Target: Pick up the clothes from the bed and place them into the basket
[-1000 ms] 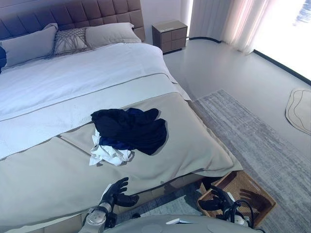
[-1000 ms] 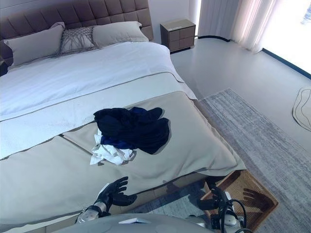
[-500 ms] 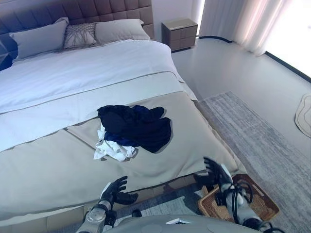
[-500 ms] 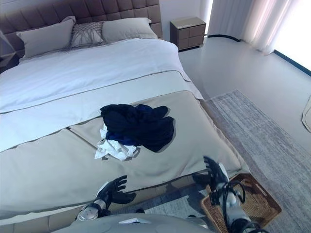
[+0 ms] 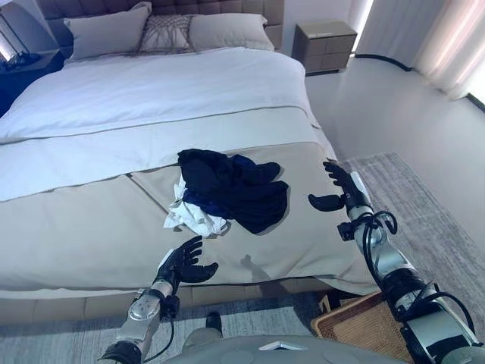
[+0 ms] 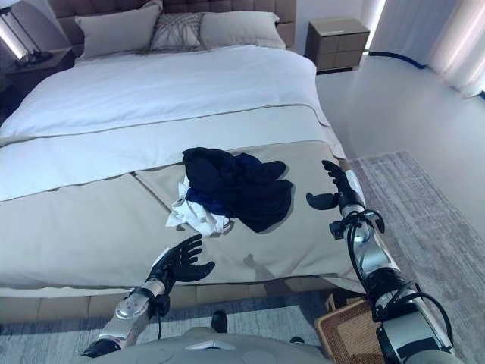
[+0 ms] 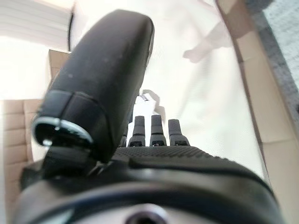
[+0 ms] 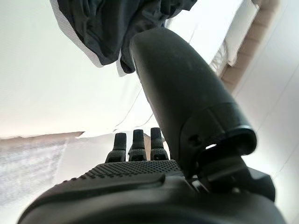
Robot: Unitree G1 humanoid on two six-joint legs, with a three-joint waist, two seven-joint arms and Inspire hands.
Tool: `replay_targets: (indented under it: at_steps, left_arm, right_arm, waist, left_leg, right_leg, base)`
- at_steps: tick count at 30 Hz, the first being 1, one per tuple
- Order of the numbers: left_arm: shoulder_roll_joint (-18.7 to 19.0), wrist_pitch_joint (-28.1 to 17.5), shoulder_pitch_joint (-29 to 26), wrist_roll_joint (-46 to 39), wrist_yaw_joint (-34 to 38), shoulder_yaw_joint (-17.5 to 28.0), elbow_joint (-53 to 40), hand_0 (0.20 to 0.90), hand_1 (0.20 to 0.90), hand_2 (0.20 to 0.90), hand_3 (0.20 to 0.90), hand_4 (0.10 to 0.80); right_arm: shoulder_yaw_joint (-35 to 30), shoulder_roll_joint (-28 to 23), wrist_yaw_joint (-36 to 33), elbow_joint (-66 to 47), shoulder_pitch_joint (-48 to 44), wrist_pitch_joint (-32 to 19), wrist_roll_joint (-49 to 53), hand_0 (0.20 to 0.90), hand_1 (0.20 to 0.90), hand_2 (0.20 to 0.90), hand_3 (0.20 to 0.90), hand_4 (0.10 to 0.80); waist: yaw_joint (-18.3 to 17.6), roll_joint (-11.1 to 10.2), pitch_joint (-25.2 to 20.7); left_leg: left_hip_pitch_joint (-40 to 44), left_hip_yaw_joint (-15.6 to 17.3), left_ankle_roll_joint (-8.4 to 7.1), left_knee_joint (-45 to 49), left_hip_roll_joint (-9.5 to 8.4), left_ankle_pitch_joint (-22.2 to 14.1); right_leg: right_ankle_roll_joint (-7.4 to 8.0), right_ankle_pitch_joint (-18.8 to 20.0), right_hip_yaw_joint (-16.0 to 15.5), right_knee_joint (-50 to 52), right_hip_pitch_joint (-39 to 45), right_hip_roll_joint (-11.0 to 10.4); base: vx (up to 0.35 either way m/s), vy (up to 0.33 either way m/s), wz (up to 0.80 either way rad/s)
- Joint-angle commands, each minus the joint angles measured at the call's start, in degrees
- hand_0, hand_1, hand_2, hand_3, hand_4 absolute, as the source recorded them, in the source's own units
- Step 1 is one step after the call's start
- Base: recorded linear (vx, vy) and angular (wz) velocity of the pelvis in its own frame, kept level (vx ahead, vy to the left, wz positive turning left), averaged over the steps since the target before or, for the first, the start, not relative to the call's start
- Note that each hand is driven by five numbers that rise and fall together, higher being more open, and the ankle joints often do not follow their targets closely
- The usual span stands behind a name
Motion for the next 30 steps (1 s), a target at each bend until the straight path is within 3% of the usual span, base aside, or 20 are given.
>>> replay_targets:
  at_steps: [1,2,6,11,15,22,30]
  left_arm:
    - [4.23,-5.09,-7.09,-4.0,-0.47,-2.1,-5.2,0.9,0.9,0.9,0.9,0.8]
    - [4.74,-7.01,-10.15,-5.69,0.64,-3.6,-6.79,0.9,0.9,0.9,0.9,0.8]
    - [5.08,-9.79,-12.67,-7.13,3.77,-4.92,-11.42,0.9,0.9,0.9,0.9,0.8]
    - [5.9,-11.06,-14.68,-5.62,7.89,-6.25,-16.15,0.9,0.9,0.9,0.9,0.8]
    - [6.0,-11.34,-16.87,-3.32,11.41,-7.67,-19.0,0.9,0.9,0.9,0.9,0.8]
    - [5.79,-9.95,-15.67,-4.42,13.74,-8.19,-22.3,0.9,0.9,0.9,0.9,0.8]
    - [6.7,-10.05,-13.11,-6.21,15.8,-6.21,-25.62,0.9,0.9,0.9,0.9,0.8]
  right_arm:
    - [2.19,-4.04,-5.15,-2.75,-12.56,-0.78,-3.76,0.9,0.9,0.9,0.9,0.8]
    - [3.54,-6.52,-6.62,-1.05,-18.76,-0.03,-4.59,0.9,0.9,0.9,0.9,0.8]
    - [6.66,-9.33,-7.96,1.28,-25.74,1.88,-6.03,0.9,0.9,0.9,0.9,0.8]
    - [9.08,-10.38,-7.5,5.52,-30.74,3.09,-5.48,0.9,0.9,0.9,0.9,0.8]
    - [9.4,-9.7,-6.64,10.87,-35.21,2.19,-3.8,0.9,0.9,0.9,0.9,0.8]
    - [10.8,-8.59,-6.75,12.14,-39.54,3.51,-2.39,0.9,0.9,0.9,0.9,0.8]
    - [11.12,-9.26,-5.32,11.45,-42.77,7.14,-1.89,0.9,0.9,0.9,0.9,0.8]
  waist:
    - [1.5,-2.02,2.67]
    - [2.07,-1.19,6.78]
    - [2.84,0.24,12.52]
    - [4.43,0.99,15.71]
    - [5.56,1.39,17.56]
    - [6.38,2.36,19.16]
    - [6.91,3.05,20.9]
  left_leg:
    - [-3.31,-0.26,2.41,7.6,-3.86,-9.04]
    - [-8.54,-0.96,2.18,12.14,-4.52,-9.19]
    - [-17.39,0.23,2.18,22.0,-4.76,-10.86]
    - [-25.83,0.12,3.49,32.8,-5.66,-14.55]
    - [-30.64,0.42,4.65,42.82,-6.47,-20.24]
    - [-36.03,0.1,6.81,55.67,-7.02,-25.98]
    - [-42.12,-0.71,7.99,68.22,-7.45,-30.24]
  right_leg:
    - [-0.98,-4.31,4.0,11.83,-8.03,-3.3]
    - [-1.55,-4.84,3.6,15.43,-12.51,-4.15]
    - [-2.91,-6.9,2.63,25.18,-21.03,-6.2]
    - [-4.13,-10.84,1.8,38.19,-29.13,-9.96]
    - [-4.39,-16.04,2.58,49.95,-34.3,-12.93]
    - [-6.42,-21.23,4.15,61.93,-40.13,-14.75]
    - [-7.48,-25.21,5.79,72.23,-46.21,-14.92]
  base:
    - [-0.415,0.106,0.15]
    - [-0.392,0.094,0.13]
    - [-0.289,0.121,0.13]
    - [-0.092,0.056,0.28]
    - [-0.03,0.015,0.17]
    - [0.014,0.034,0.09]
    - [0.021,-0.013,0.03]
